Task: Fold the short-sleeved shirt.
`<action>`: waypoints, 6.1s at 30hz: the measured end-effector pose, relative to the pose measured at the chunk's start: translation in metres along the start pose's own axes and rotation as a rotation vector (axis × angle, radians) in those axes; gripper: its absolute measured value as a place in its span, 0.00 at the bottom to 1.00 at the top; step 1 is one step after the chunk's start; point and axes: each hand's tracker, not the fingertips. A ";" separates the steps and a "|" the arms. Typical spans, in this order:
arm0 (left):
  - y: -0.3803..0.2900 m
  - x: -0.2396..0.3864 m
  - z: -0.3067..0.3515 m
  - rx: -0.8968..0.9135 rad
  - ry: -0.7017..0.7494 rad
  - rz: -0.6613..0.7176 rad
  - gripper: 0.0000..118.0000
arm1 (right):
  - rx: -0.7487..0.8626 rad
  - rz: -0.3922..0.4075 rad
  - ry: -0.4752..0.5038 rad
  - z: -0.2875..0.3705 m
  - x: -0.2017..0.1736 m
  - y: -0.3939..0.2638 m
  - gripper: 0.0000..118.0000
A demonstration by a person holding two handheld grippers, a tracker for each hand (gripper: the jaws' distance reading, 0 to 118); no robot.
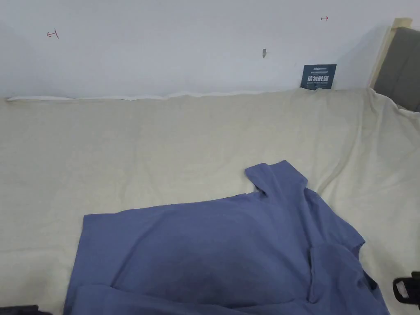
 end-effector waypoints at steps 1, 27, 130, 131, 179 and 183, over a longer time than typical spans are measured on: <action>0.004 0.008 0.004 0.040 -0.026 -0.006 0.76 | 0.037 -0.015 0.044 0.001 -0.010 0.005 0.89; 0.256 0.015 -0.189 -0.190 0.116 -0.026 1.00 | 0.093 0.250 0.371 -0.125 -0.130 0.066 0.00; -0.064 0.090 0.097 0.706 0.060 -0.155 0.00 | 0.726 0.155 0.043 0.052 -0.167 -0.070 0.04; -0.066 0.090 0.095 0.729 0.109 -0.154 0.00 | 0.737 0.204 0.026 0.051 -0.176 -0.068 0.00; 0.010 -0.038 -0.119 -0.160 -0.419 0.219 0.06 | 0.263 0.125 0.109 -0.017 -0.179 -0.074 0.00; 0.000 -0.025 -0.127 -0.199 -0.407 0.247 0.06 | 0.265 0.144 0.096 -0.012 -0.172 -0.077 0.00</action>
